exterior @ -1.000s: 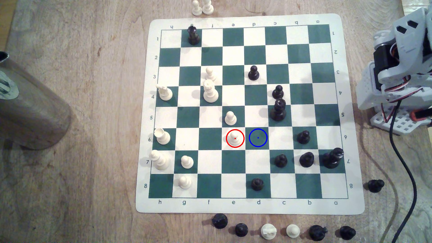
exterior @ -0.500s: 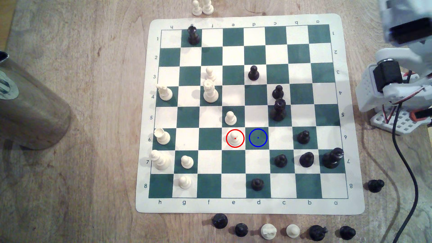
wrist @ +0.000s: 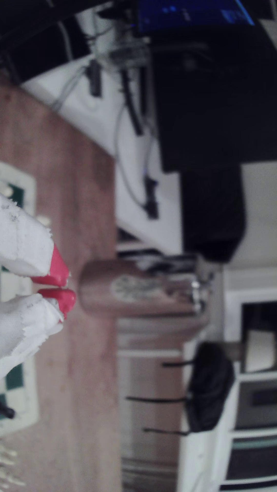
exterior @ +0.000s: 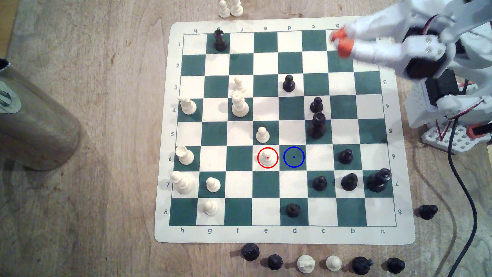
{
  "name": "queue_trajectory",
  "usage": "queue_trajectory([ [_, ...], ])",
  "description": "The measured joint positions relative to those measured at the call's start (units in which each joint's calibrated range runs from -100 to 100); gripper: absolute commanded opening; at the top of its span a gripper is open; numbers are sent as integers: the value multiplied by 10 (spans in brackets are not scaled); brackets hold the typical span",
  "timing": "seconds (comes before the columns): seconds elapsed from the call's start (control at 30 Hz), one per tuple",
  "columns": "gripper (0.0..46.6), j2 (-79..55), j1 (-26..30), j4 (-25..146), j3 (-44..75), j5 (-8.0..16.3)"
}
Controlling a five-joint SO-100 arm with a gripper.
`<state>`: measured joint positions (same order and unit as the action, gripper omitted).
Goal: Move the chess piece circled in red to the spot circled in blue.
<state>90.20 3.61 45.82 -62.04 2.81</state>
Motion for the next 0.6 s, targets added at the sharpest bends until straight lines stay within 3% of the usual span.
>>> queue_trajectory([
  [0.13,4,-47,10,36,14,0],
  [0.33,23,-180,3,61,72,22],
  [0.53,46,-387,5,98,191,72],
  [0.6,82,-462,11,100,241,93],
])
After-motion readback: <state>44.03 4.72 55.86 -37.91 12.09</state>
